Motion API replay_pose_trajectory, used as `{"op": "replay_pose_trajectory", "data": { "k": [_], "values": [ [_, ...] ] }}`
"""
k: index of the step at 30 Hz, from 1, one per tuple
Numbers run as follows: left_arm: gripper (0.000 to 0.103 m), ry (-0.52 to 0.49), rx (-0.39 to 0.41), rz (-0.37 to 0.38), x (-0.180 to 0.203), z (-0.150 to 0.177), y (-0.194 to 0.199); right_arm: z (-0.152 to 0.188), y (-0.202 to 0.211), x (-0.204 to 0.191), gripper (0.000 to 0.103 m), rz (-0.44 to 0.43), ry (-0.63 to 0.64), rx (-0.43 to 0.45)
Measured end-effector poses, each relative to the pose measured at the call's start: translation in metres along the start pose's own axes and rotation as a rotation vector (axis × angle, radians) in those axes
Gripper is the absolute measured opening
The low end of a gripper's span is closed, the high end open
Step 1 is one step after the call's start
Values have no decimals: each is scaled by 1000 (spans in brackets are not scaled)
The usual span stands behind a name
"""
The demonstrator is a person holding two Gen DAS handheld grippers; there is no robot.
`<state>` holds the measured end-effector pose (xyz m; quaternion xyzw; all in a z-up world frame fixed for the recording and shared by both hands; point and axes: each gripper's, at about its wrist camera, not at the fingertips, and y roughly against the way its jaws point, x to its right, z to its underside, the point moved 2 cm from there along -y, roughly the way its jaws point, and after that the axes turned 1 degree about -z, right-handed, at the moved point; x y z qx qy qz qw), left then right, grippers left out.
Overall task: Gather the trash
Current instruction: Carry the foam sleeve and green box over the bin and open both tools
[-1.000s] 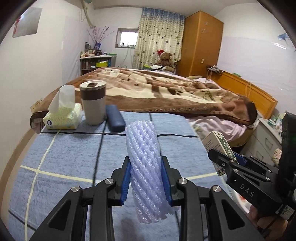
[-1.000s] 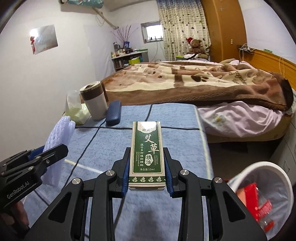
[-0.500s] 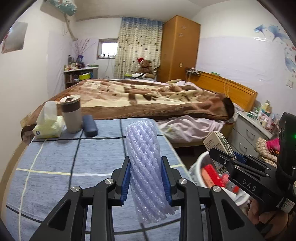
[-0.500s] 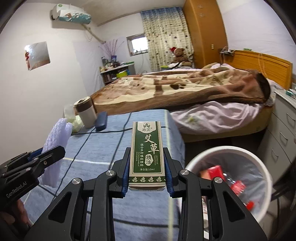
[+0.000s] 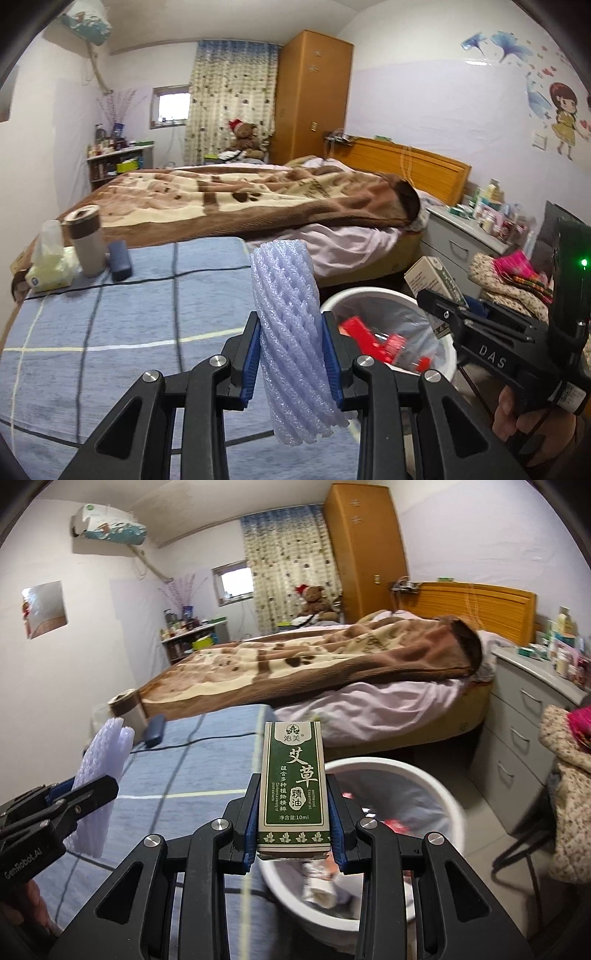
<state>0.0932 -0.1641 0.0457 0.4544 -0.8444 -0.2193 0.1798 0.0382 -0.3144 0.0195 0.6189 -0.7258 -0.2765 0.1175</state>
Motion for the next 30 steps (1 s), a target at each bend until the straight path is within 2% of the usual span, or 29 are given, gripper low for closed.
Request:
{"op": "replay_pose_trajectory", "data": {
  "k": [8, 14, 25, 30],
  "values": [
    [31, -45, -58, 76, 43, 9, -31, 9, -1, 45, 33, 86, -57, -31],
    [31, -65, -110, 115, 66, 19, -56, 16, -6, 59, 33, 97, -58, -74],
    [32, -81, -164, 137, 92, 28, -88, 28, -24, 75, 33, 112, -26, -167],
    [36, -89, -163, 133, 97, 26, -94, 25, -28, 79, 33, 124, 0, -161]
  ]
}}
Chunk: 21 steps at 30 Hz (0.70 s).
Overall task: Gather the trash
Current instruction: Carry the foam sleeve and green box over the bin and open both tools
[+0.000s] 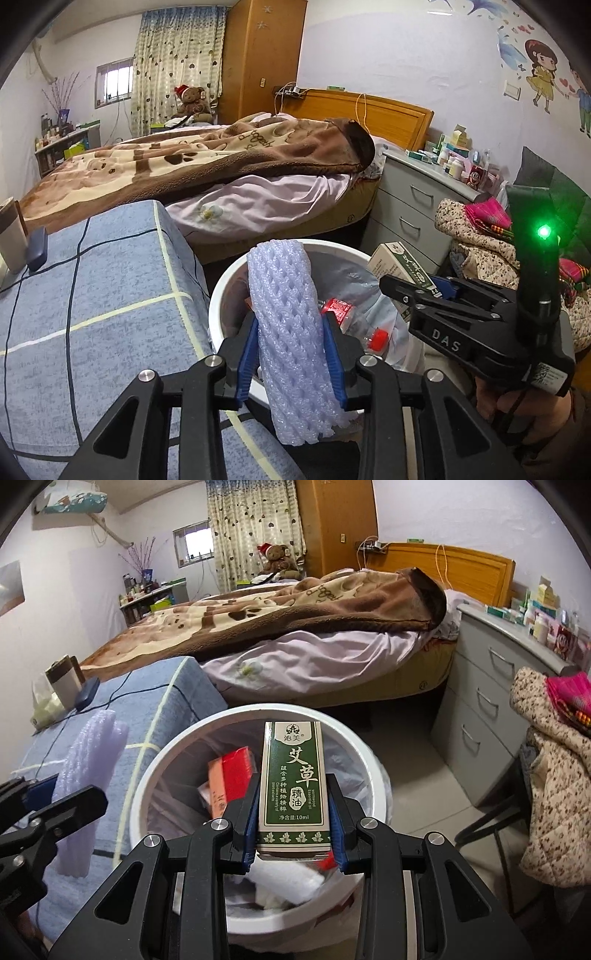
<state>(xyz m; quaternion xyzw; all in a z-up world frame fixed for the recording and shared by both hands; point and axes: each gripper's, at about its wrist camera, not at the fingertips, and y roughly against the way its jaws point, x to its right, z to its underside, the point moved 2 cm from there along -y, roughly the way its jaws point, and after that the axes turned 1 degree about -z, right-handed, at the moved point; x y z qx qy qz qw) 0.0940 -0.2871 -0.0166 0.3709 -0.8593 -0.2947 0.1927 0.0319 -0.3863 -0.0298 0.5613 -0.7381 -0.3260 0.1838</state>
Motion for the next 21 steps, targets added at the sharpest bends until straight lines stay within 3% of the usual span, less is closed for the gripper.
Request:
{"op": "replay_pose_trajectory", "data": {
  "k": [2, 5, 7, 8, 21],
  "values": [
    [38, 4, -2, 5, 0, -1, -2, 0, -2, 2, 33, 7, -2, -12],
    [55, -1, 1, -3, 3, -3, -4, -1, -4, 1, 38, 29, 6, -17],
    [58, 2, -3, -3, 3, -4, -5, -1, -5, 2, 59, 38, 7, -17],
    [58, 7, -2, 3, 2, -4, -6, -2, -5, 2, 60, 38, 4, -18],
    [58, 31, 31, -59, -5, 2, 14, 2, 14, -2, 60, 30, -29, 35]
  ]
}}
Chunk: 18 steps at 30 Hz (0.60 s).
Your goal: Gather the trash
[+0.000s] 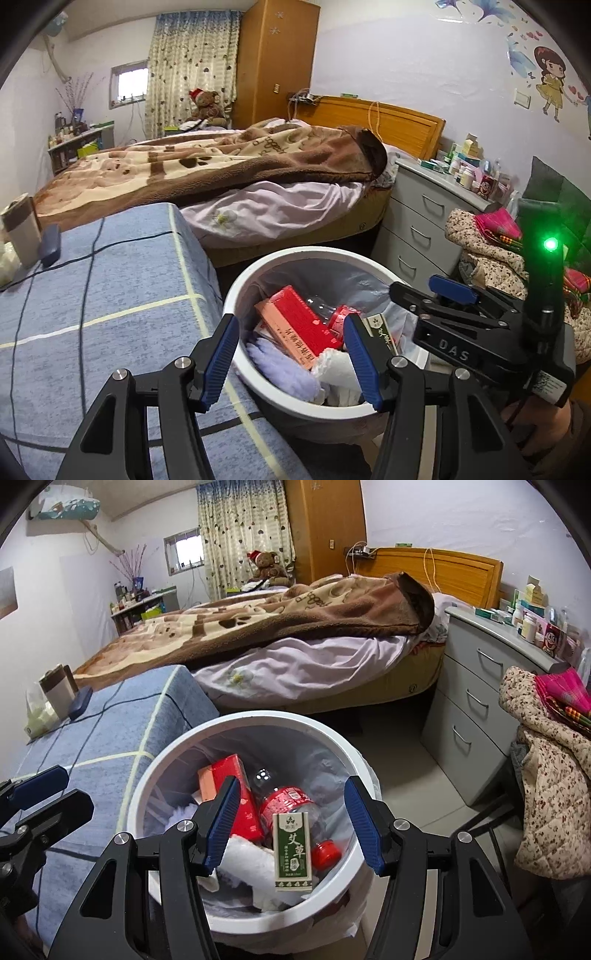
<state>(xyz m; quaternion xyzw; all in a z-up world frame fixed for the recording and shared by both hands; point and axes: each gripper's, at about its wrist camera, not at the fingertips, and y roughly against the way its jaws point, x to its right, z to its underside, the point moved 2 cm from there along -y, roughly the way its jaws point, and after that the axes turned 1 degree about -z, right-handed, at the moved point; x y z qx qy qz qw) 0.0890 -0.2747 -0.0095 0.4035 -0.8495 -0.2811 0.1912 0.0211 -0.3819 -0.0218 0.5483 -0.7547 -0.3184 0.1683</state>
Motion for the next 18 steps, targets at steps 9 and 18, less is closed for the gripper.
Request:
{"op": "replay_pose_trajectory", "data": {
  "k": [9, 18],
  "values": [
    [58, 45, 30, -85, -14, 20, 36, 15, 28, -19, 60, -46, 10, 55],
    [58, 87, 76, -136, -26, 43, 79, 29, 59, -39, 60, -91, 43, 122]
  ]
}}
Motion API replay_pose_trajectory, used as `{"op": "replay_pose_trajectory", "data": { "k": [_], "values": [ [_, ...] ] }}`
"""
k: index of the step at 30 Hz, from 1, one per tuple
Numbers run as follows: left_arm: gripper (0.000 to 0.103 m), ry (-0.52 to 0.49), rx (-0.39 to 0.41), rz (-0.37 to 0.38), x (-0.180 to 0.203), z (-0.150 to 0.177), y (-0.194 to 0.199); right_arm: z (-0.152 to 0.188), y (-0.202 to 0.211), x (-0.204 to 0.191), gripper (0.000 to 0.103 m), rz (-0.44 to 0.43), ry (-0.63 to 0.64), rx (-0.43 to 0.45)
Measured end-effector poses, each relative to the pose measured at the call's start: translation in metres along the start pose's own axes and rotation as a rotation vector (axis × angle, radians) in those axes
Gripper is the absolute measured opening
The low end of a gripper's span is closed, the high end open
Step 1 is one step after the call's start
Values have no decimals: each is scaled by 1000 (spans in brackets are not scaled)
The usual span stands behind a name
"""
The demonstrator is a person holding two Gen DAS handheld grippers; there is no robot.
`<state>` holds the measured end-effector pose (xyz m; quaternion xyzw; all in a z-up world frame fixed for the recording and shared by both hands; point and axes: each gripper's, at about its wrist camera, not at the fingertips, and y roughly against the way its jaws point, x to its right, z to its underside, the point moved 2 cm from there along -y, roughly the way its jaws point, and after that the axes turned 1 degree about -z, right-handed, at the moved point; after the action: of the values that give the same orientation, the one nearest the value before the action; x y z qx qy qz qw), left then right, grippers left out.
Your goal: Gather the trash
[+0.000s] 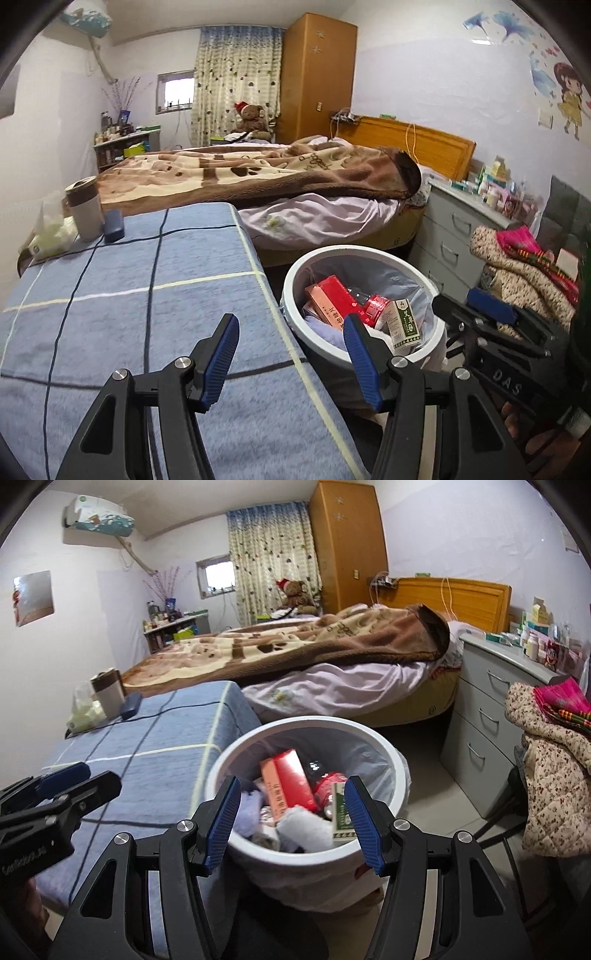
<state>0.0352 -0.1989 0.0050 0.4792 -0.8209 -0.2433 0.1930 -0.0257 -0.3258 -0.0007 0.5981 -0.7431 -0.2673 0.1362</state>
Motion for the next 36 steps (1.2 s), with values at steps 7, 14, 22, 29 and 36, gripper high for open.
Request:
{"op": "replay_pose_trajectory", "data": {
  "k": [7, 14, 22, 29, 36],
  "values": [
    [58, -8, 56, -165, -15, 15, 35, 7, 16, -17, 64, -37, 18, 45],
    [58, 13, 83, -216, -29, 33, 61, 19, 26, -30, 69, -54, 13, 67],
    [58, 21, 103, -248, -36, 45, 73, 26, 32, -40, 69, -61, 38, 83],
    [58, 28, 101, -249, -36, 46, 74, 28, 34, -42, 69, -55, 37, 87],
    [58, 30, 97, -249, -38, 49, 75, 30, 35, -43, 69, -56, 38, 87]
  ]
}}
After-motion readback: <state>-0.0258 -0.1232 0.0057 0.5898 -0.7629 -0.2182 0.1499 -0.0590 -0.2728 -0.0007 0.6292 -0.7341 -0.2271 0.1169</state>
